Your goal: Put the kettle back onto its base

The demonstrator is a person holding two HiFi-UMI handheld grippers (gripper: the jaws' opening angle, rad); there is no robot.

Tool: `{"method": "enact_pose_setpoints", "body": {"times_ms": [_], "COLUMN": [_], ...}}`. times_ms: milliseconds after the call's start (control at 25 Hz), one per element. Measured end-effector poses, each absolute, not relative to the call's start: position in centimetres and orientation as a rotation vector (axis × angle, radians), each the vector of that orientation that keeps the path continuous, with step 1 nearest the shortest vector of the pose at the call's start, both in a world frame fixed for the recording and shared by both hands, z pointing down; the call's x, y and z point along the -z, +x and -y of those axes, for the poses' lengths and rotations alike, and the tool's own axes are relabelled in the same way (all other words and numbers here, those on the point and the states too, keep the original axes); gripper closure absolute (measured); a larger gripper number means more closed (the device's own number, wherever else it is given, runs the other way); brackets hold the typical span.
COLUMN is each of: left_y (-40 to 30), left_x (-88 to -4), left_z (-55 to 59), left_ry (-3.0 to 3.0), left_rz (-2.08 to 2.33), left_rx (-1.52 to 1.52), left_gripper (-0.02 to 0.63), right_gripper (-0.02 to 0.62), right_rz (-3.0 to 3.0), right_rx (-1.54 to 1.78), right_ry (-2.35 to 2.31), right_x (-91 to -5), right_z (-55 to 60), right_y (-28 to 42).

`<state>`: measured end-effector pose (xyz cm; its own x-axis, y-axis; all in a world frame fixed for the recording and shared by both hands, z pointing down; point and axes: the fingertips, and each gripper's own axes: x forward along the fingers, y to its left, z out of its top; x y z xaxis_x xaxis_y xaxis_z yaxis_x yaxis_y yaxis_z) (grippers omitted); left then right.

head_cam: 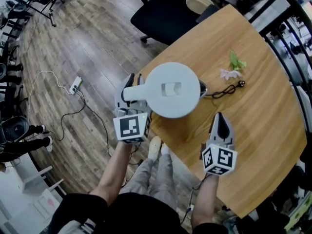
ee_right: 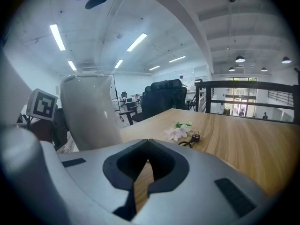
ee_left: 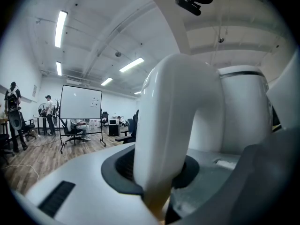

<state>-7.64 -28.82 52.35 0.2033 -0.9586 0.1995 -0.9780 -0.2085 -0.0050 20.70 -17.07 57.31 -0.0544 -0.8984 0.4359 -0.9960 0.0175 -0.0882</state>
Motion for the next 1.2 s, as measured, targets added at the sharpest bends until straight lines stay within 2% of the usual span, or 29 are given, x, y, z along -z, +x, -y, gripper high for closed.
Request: {"method": "enact_pose_setpoints", "body": {"times_ms": [240, 600, 1200], "left_y": [-7.7, -7.6, -7.4], "left_x": [-52.3, -51.5, -53.6], "left_z": [28.6, 28.2, 25.6], "left_ry": [2.339, 2.362, 2.357], "left_rz": [1.89, 1.914, 1.858], "left_rx": [-0.249, -0.271, -0.365], "left_gripper": [0.529, 0.473, 0.44], "right_gripper": [0.597, 0.597, 0.597], "right_rz": [2.051, 2.059, 2.048], "right_rx": [-0.546, -0.557, -0.547], "right_ry": [1.953, 1.947, 1.975], "right_x": [-57.3, -57.5, -57.2], "right_z": [17.0, 16.1, 14.7], "right_y": [20.2, 19.7, 19.9]}}
